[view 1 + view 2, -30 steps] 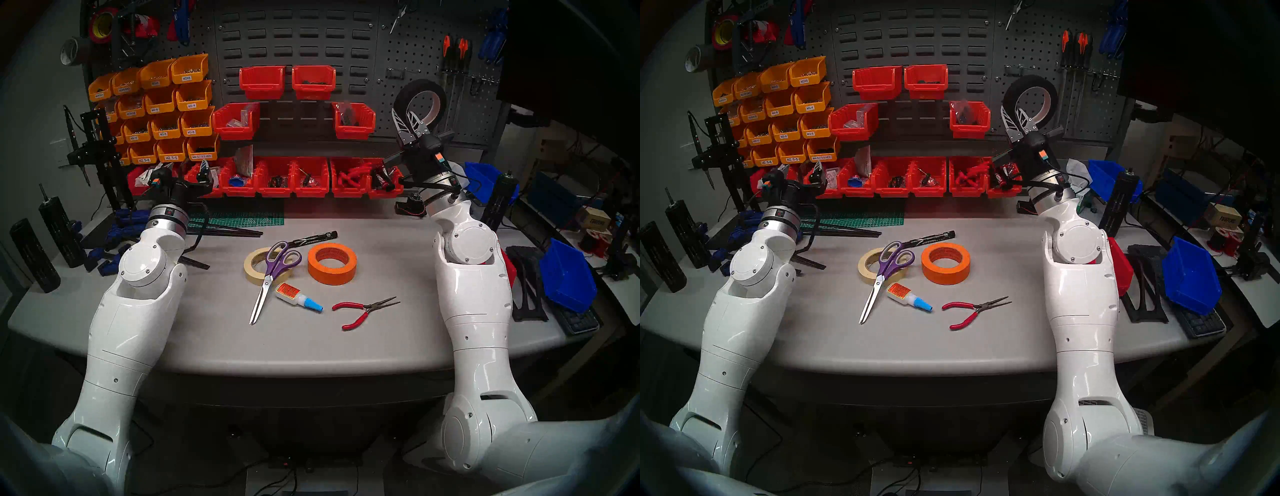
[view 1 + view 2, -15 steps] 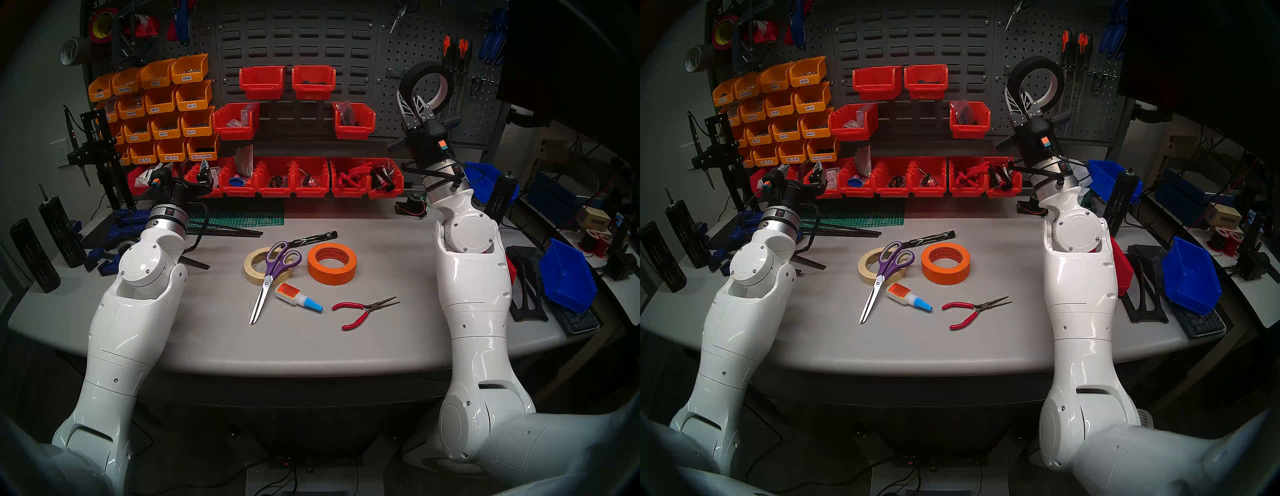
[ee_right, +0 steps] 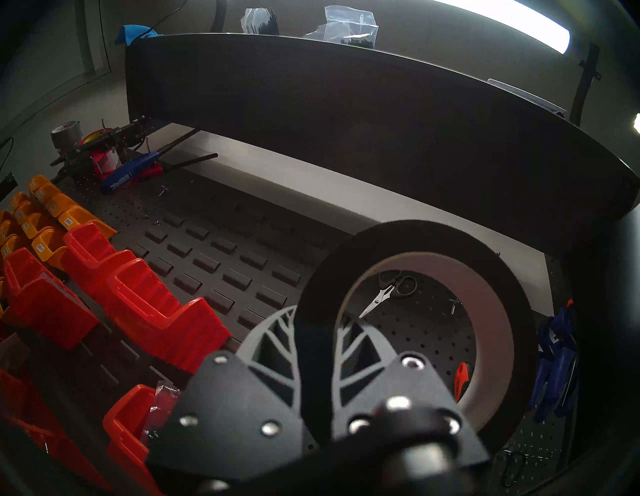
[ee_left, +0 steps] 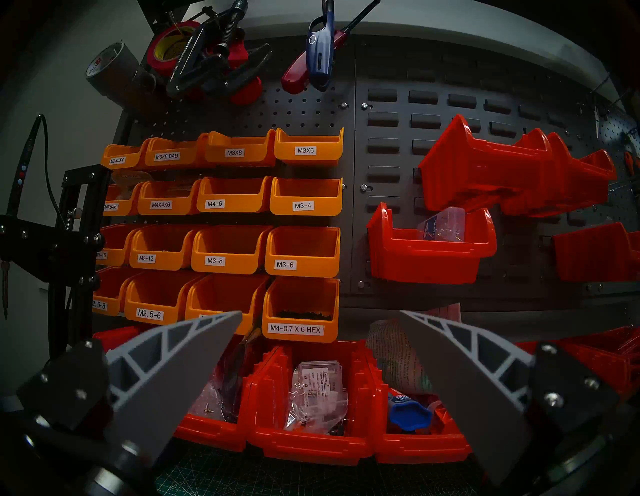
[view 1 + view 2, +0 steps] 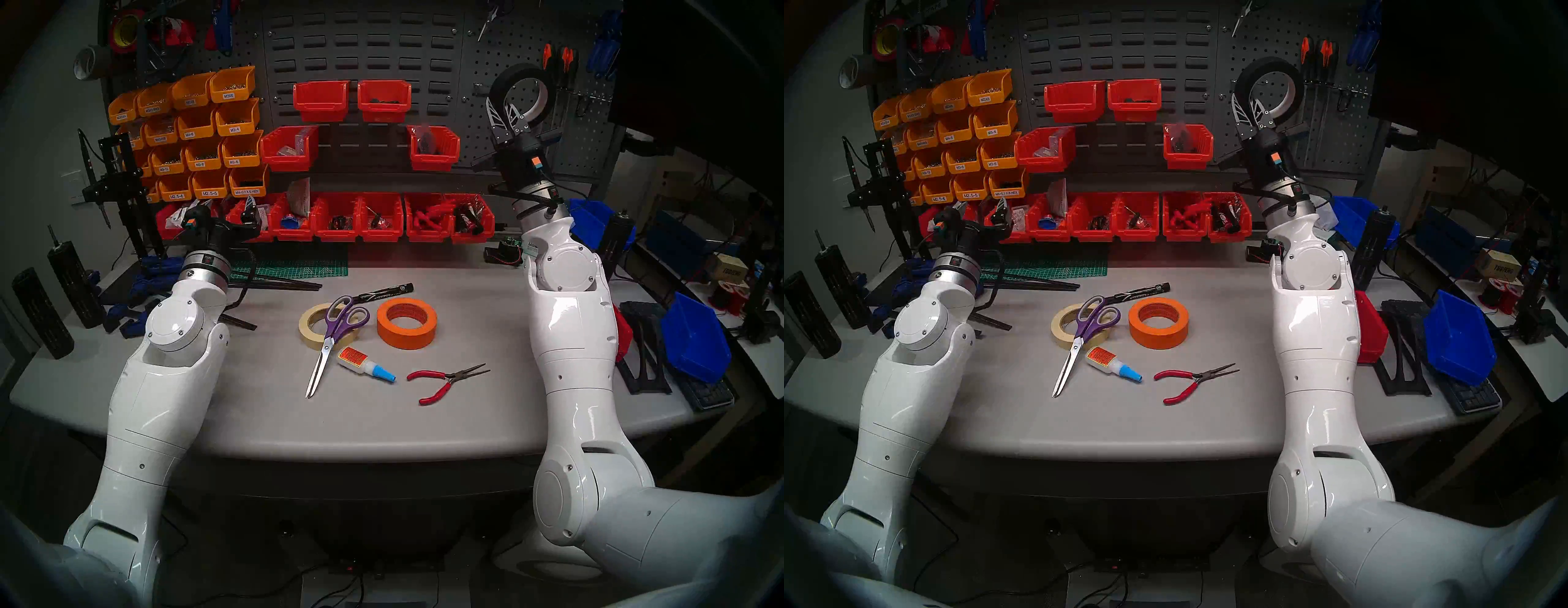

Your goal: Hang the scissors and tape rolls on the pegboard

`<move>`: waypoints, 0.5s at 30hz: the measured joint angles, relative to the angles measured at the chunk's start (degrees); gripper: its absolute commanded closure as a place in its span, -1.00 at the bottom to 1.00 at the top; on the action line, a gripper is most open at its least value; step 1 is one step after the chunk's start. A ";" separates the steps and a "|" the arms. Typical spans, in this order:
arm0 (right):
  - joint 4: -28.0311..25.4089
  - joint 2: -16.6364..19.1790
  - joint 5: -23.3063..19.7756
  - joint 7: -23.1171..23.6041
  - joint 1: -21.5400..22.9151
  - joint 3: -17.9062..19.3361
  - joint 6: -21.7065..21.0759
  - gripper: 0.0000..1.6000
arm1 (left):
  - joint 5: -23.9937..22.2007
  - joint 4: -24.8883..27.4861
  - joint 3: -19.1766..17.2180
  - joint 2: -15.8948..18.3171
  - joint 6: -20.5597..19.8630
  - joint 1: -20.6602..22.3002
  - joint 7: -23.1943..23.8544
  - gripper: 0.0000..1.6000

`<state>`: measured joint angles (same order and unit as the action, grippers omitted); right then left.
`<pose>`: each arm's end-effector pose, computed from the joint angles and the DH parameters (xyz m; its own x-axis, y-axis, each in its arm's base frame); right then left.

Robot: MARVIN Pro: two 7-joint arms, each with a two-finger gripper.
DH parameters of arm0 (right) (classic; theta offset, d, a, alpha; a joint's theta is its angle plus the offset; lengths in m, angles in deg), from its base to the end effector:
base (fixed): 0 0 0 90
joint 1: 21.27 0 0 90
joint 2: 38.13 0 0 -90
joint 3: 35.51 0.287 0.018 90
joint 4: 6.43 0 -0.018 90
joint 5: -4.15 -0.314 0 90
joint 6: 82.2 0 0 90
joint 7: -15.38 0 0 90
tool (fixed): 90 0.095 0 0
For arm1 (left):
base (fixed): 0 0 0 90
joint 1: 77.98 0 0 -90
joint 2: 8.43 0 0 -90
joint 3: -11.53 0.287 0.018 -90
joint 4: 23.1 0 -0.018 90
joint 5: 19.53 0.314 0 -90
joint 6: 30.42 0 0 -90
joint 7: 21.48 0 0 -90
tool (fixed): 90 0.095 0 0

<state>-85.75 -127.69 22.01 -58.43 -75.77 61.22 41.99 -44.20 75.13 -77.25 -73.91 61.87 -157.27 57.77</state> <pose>0.5269 -0.0094 -0.0379 -0.8127 0.3063 0.4957 -0.0652 -0.8932 0.4449 0.4588 0.1118 -0.1415 -0.3412 0.0121 0.9399 0.0985 -0.9940 0.0485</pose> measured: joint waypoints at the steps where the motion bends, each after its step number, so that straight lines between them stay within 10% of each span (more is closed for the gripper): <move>1: 0.17 -0.03 0.07 -0.12 0.14 0.02 0.04 1.00 | 0.00 0.00 0.00 0.00 0.00 0.00 0.00 -1.00; 15: 7.24 -1.09 2.30 -3.70 5.25 0.80 1.91 1.00 | 0.00 0.00 0.00 0.00 0.00 0.00 0.01 -1.00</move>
<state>-78.51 -128.79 24.31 -62.14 -70.52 62.02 43.90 -44.20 75.13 -77.25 -73.90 61.87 -157.27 57.78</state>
